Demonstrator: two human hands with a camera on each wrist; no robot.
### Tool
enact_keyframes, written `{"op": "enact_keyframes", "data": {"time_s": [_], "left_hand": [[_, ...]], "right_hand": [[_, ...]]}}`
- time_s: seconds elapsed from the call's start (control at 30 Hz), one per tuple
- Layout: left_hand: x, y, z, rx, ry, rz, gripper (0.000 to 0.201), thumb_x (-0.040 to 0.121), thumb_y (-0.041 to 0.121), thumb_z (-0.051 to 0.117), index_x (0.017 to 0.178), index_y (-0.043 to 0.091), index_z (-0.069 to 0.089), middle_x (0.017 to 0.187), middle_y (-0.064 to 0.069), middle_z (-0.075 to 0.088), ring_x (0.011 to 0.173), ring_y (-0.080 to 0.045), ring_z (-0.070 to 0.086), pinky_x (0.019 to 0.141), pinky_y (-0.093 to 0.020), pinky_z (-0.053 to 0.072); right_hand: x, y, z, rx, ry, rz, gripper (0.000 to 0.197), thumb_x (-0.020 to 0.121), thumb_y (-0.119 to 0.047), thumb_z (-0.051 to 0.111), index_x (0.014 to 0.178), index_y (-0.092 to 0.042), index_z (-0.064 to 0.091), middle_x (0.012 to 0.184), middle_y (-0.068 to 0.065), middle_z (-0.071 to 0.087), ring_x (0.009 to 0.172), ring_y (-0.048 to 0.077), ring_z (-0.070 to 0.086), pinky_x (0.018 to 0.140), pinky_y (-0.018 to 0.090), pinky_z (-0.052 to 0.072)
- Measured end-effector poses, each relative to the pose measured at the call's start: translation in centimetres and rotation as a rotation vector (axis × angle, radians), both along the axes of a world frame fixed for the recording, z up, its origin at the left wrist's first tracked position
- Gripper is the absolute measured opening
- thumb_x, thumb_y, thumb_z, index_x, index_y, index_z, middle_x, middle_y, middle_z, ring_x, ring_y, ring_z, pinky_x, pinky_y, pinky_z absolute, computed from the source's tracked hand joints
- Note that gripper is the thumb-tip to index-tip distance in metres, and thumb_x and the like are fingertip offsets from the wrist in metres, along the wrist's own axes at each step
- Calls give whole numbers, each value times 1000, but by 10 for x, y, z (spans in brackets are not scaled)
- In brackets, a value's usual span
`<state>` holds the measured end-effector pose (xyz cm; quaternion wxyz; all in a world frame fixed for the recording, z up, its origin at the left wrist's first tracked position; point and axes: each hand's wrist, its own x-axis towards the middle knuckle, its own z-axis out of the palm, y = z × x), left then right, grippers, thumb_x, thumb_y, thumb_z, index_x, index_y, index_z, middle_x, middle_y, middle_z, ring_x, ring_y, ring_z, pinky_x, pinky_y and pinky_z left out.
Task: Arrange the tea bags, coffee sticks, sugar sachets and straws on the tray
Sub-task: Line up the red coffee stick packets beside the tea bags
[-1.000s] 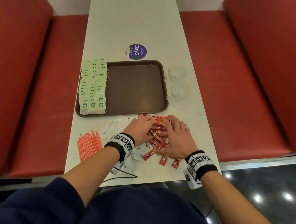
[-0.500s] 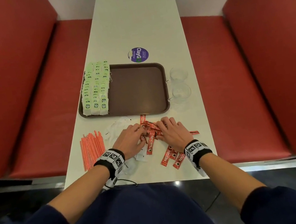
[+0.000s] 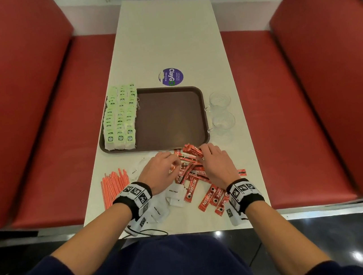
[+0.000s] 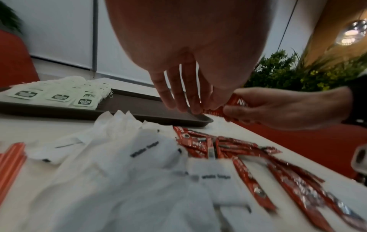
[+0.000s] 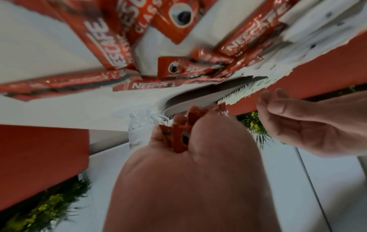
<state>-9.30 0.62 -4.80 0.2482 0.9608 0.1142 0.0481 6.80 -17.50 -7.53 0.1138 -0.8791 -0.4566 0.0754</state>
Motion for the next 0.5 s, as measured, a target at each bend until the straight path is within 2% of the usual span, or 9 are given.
{"op": "enact_keyframes", "data": {"time_s": [0.1, 0.17, 0.27, 0.33, 0.37, 0.43, 0.5], "left_hand": [[8, 2, 17, -144, -54, 59, 14, 105, 36, 58, 95, 28, 64, 89, 13, 62, 85, -8, 58, 77, -33, 49], [15, 3, 29, -250, -125, 137, 19, 103, 45, 61, 97, 27, 63, 91, 12, 62, 85, -7, 59, 75, -30, 50], [30, -1, 52, -470, -153, 279, 45, 97, 60, 70, 118, 22, 58, 110, 7, 61, 97, -8, 62, 82, -23, 54], [40, -5, 70, -724, -122, 294, 67, 91, 68, 72, 131, 19, 51, 121, 3, 63, 108, -11, 66, 93, -28, 57], [45, -9, 78, -890, -113, 282, 72, 89, 71, 73, 134, 20, 49, 124, 1, 66, 113, -13, 68, 98, -32, 58], [55, -17, 92, -1188, -119, 263, 63, 93, 64, 73, 136, 23, 52, 126, 1, 71, 119, -15, 70, 101, -34, 58], [63, -26, 101, -1402, -141, 294, 38, 103, 46, 68, 133, 24, 58, 119, 2, 74, 114, -13, 72, 95, -31, 57]], "right_hand": [[-5, 1, 6, 14, 188, -86, 24, 116, -40, 41, 125, -20, 50, 121, 3, 59, 105, 26, 58, 91, 46, 50], [-9, 3, 19, 108, 320, -152, 24, 116, -43, 41, 121, -21, 51, 114, 0, 59, 100, 22, 58, 91, 48, 53], [-18, 13, 56, 293, 433, -197, 35, 115, -52, 41, 116, -19, 52, 106, -1, 60, 94, 19, 59, 83, 41, 52], [-27, 21, 88, 407, 544, -209, 40, 113, -56, 41, 117, -18, 54, 110, 1, 64, 98, 17, 63, 84, 37, 54], [-31, 24, 102, 461, 611, -218, 35, 114, -51, 42, 118, -19, 55, 113, 0, 65, 102, 15, 65, 87, 34, 55], [-36, 34, 115, 539, 674, -228, 19, 117, -35, 44, 122, -21, 56, 117, -3, 65, 107, 10, 65, 93, 32, 56], [-36, 44, 114, 538, 593, -220, 19, 115, -25, 44, 129, -22, 56, 120, -4, 63, 111, 12, 63, 97, 33, 55]]}}
